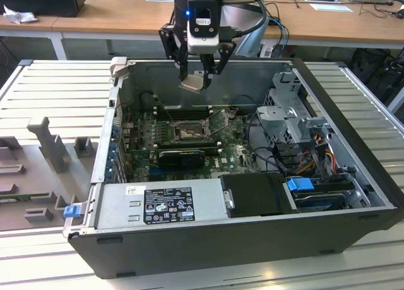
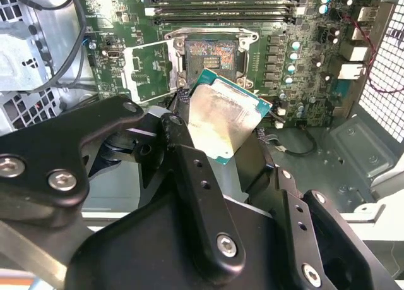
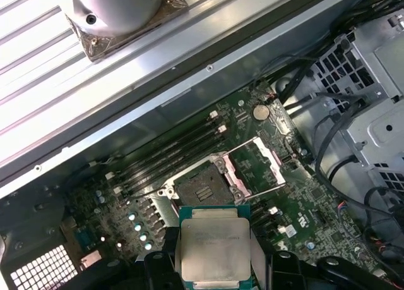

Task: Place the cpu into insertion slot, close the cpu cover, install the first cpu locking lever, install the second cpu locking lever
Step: 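Place the cpu into insertion slot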

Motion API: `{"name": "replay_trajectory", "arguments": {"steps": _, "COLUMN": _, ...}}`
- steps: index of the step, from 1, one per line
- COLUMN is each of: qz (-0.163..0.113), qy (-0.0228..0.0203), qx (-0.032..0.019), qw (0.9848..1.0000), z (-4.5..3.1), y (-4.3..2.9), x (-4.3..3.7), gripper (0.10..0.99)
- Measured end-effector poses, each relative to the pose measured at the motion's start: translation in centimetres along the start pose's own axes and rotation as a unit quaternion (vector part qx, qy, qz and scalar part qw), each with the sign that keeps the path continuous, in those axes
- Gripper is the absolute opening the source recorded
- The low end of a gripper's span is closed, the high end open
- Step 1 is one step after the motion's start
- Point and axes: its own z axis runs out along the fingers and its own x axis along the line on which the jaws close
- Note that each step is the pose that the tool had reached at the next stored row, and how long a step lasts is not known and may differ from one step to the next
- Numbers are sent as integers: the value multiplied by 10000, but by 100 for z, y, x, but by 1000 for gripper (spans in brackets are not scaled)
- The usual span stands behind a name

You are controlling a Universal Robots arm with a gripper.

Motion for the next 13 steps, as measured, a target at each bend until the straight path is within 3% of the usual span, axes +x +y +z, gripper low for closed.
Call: {"name": "replay_trajectory", "arguments": {"steps": 13, "qz": 456, "qy": -41, "qx": -9, "qw": 9990, "z": 3, "y": 0, "x": 0, "gripper": 533}}
